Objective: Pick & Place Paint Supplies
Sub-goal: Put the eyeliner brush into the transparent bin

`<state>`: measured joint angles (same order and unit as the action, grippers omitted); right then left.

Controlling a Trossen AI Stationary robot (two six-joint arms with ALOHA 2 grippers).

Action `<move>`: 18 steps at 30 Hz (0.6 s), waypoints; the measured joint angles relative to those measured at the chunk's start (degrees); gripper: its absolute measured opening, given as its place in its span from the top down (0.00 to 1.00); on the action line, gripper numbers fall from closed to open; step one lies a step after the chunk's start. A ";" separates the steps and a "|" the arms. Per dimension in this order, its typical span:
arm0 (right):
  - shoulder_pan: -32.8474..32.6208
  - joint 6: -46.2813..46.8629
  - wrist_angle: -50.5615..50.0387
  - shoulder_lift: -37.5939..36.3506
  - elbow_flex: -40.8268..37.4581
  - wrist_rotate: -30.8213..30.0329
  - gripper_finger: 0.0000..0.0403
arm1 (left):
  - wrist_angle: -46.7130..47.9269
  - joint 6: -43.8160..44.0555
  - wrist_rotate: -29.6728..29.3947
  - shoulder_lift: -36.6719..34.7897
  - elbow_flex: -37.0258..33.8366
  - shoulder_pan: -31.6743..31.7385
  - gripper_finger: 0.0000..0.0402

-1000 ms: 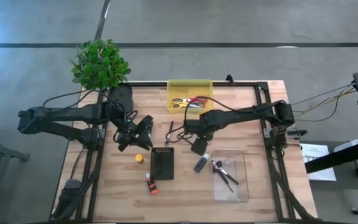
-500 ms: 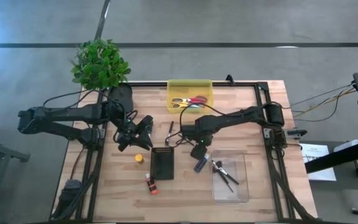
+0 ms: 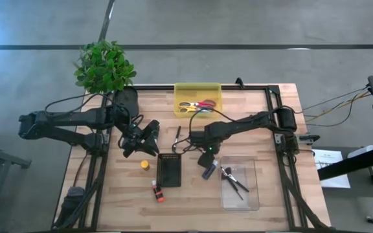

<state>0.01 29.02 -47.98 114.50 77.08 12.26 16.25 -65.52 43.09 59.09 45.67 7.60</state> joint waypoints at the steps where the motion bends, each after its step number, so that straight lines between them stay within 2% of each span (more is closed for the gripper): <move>1: 0.00 0.16 0.62 0.00 -0.38 0.24 0.59 | 0.00 0.00 0.00 0.00 0.00 0.00 0.77; 8: 0.07 0.32 1.90 -0.02 -1.58 0.47 0.62 | -0.09 -0.02 0.00 0.00 0.00 0.00 0.77; 11: 0.09 -0.04 1.85 -0.02 -1.64 0.32 0.72 | -0.13 -0.06 0.00 0.00 0.01 0.00 0.77; 15: 0.11 -1.18 2.80 -0.02 -1.79 -0.01 0.91 | -0.13 -0.09 0.00 0.00 0.00 0.00 0.77; 18: 0.02 -1.77 5.55 0.00 -1.81 0.49 0.96 | -0.13 -0.13 0.00 0.00 0.00 0.00 0.77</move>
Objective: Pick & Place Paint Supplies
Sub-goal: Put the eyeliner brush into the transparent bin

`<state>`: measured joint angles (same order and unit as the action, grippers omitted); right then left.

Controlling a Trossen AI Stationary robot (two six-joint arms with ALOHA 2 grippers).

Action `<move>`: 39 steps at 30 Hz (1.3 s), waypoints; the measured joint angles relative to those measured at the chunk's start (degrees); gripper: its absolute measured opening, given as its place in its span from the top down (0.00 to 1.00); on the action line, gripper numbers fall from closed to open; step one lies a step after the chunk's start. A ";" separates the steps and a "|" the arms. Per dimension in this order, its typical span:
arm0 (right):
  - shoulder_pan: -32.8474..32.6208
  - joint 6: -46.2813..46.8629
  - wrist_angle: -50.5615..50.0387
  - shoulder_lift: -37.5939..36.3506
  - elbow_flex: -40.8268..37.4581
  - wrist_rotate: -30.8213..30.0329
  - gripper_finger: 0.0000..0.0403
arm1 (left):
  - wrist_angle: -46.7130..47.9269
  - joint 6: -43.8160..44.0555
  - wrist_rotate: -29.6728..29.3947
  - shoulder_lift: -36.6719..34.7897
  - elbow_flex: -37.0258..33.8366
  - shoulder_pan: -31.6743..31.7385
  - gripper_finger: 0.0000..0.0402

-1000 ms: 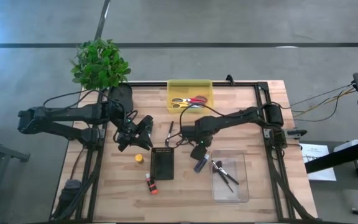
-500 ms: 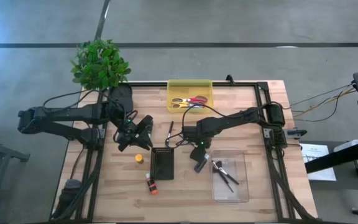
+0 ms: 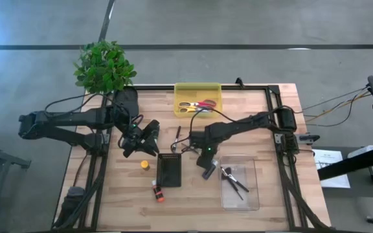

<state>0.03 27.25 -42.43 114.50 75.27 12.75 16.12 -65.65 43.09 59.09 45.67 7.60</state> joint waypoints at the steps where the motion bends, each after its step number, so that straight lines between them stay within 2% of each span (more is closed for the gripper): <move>1: -0.07 -0.06 0.09 0.00 0.01 0.00 0.97 | 0.00 -0.04 0.00 0.00 0.00 0.00 0.77; 7: -0.18 -0.07 -0.91 -3.18 0.03 -2.11 0.98 | 0.03 -0.06 0.00 0.00 0.00 0.00 0.77; 15: -0.62 5.10 -9.03 -16.76 0.08 -15.87 0.98 | 0.05 -0.08 0.00 0.00 0.00 0.00 0.77; 18: -2.87 9.29 -11.60 -22.57 -0.15 -18.87 0.98 | 0.09 -0.08 -0.01 0.00 0.00 -0.02 0.77; 22: -8.47 17.03 -13.15 -28.28 -1.32 -21.45 0.98 | 0.11 -0.06 0.00 0.00 0.00 0.00 0.77; 26: -15.61 26.83 -13.81 -30.75 -3.56 -21.96 0.98 | 0.23 0.11 -0.01 0.00 0.00 0.00 0.77; 35: -33.67 54.93 -14.19 -31.35 -7.15 -21.52 0.98 | -0.21 1.21 -0.01 0.00 0.01 -0.02 0.77; 39: -39.22 63.11 -9.21 -29.59 -8.57 -18.63 0.98 | -0.24 2.62 -0.02 0.00 0.00 -0.02 0.77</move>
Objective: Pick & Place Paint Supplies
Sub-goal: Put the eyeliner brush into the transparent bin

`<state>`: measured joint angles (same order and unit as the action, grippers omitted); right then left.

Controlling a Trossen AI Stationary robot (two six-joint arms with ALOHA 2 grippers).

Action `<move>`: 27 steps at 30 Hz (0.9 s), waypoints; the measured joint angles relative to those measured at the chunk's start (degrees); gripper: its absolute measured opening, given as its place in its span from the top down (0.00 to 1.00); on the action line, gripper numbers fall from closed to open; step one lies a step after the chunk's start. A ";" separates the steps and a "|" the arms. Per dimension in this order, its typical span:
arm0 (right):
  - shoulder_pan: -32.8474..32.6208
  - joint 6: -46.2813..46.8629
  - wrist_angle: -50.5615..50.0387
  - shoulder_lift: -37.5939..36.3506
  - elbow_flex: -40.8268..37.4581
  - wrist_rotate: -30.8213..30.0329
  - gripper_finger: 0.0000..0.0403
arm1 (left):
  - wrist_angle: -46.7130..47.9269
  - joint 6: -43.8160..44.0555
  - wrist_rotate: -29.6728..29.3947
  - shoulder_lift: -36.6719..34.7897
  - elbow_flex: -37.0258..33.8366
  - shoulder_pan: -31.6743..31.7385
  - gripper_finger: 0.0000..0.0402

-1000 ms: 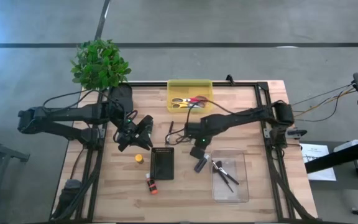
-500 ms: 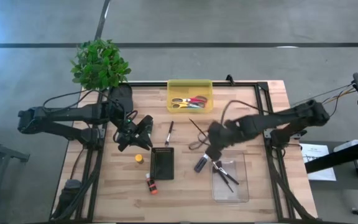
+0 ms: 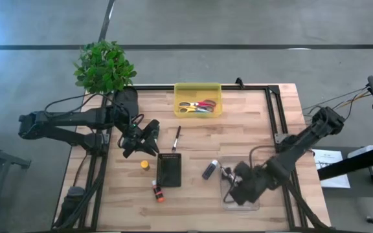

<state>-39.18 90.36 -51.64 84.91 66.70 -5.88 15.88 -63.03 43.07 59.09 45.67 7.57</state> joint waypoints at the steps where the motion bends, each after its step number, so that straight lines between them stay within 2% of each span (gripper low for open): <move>1: -0.77 1.27 2.46 0.71 -0.61 1.51 0.98 | -0.02 0.40 0.00 0.00 0.02 0.00 0.77; 4: -2.42 4.43 5.80 3.34 -1.67 4.71 0.98 | -0.17 0.62 0.02 0.00 0.01 -0.02 0.77; 9: -3.44 6.76 3.39 6.54 -2.17 7.84 0.98 | -0.19 3.27 0.26 0.00 0.00 -0.14 0.77; 13: -3.45 6.70 2.11 6.97 -2.51 6.78 0.98 | -0.07 4.41 0.44 -0.02 -0.34 -0.46 0.77; 19: -3.43 6.03 -0.17 5.40 -2.44 -1.14 0.98 | 0.90 4.77 0.00 -0.04 -1.07 -0.57 0.77; 24: -3.43 5.64 -2.03 5.28 -2.48 -1.76 0.98 | 0.82 5.01 -0.03 -0.04 -1.07 -0.57 0.77; 27: -3.43 5.02 -2.13 5.26 -3.11 -1.31 0.93 | 0.61 4.99 -0.03 0.00 -1.07 -0.57 0.77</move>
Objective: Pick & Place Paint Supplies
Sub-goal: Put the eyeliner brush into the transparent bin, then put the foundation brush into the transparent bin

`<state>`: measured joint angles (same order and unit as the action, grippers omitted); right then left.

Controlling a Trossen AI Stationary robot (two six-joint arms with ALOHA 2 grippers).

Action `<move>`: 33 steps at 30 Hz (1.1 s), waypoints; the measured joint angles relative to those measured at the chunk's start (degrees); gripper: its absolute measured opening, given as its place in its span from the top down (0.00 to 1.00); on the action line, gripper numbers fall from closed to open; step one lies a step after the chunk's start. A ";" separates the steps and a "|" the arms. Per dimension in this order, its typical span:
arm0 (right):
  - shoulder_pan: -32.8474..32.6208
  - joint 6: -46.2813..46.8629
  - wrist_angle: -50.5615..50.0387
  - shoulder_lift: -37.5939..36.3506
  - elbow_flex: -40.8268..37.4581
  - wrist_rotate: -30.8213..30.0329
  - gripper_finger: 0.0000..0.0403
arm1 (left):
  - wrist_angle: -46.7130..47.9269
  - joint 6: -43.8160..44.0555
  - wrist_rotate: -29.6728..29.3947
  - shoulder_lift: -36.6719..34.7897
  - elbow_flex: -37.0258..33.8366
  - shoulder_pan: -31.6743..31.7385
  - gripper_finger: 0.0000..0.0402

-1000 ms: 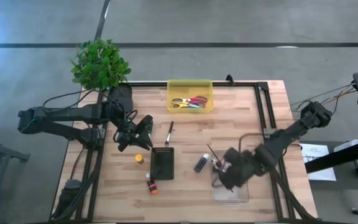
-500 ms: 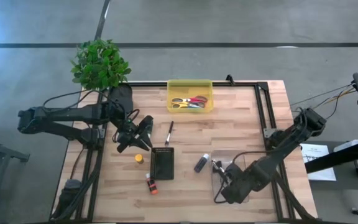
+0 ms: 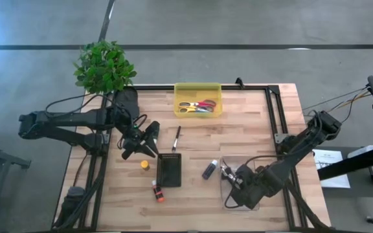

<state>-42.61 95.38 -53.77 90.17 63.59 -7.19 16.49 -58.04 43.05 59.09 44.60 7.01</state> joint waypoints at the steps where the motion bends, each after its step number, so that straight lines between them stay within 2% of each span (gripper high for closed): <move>1: -0.01 -0.29 0.10 0.00 -0.08 0.36 0.91 | -0.16 0.00 -0.04 0.00 0.00 0.00 0.77; 6: -0.02 -1.69 0.12 0.00 0.09 2.09 0.73 | -0.86 0.02 -0.20 0.01 0.00 0.00 0.77; 9: -0.04 -3.86 0.17 0.00 0.72 1.16 0.62 | -2.17 0.81 -1.72 0.00 0.00 0.00 0.77; 11: -0.02 -5.61 0.11 -0.18 0.94 -0.48 0.56 | -5.00 6.29 -7.73 0.37 0.00 0.00 0.77; 14: -0.02 -7.44 -0.65 -1.06 1.29 -3.94 0.50 | -10.87 20.32 -21.21 2.74 0.00 0.27 0.77; 18: -0.18 -8.05 -3.53 -3.07 1.49 -7.01 0.46 | -8.87 32.66 -32.32 8.35 1.70 0.55 0.77; 22: -0.68 -8.09 -4.73 -5.46 1.49 -9.65 0.45 | 2.69 38.71 -36.09 14.91 6.03 0.48 0.77; 25: -0.96 -8.19 -4.59 -7.36 1.51 -11.26 0.45 | 8.61 50.23 -37.30 19.68 11.09 0.48 0.77; 28: -1.06 -8.56 -4.47 -9.05 1.53 -13.00 0.45 | 17.05 58.91 -41.68 24.41 17.29 0.49 0.77; 31: -1.16 -8.64 -4.36 -10.45 1.53 -14.58 0.45 | 19.49 67.98 -48.20 28.19 20.67 0.61 0.77; 33: -1.16 -8.85 -4.33 -11.11 1.53 -14.86 0.45 | 19.71 71.75 -49.72 30.38 20.89 0.68 0.77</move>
<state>-43.77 86.54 -58.10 79.06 65.12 -22.05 36.20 13.71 -6.67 89.47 65.49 7.69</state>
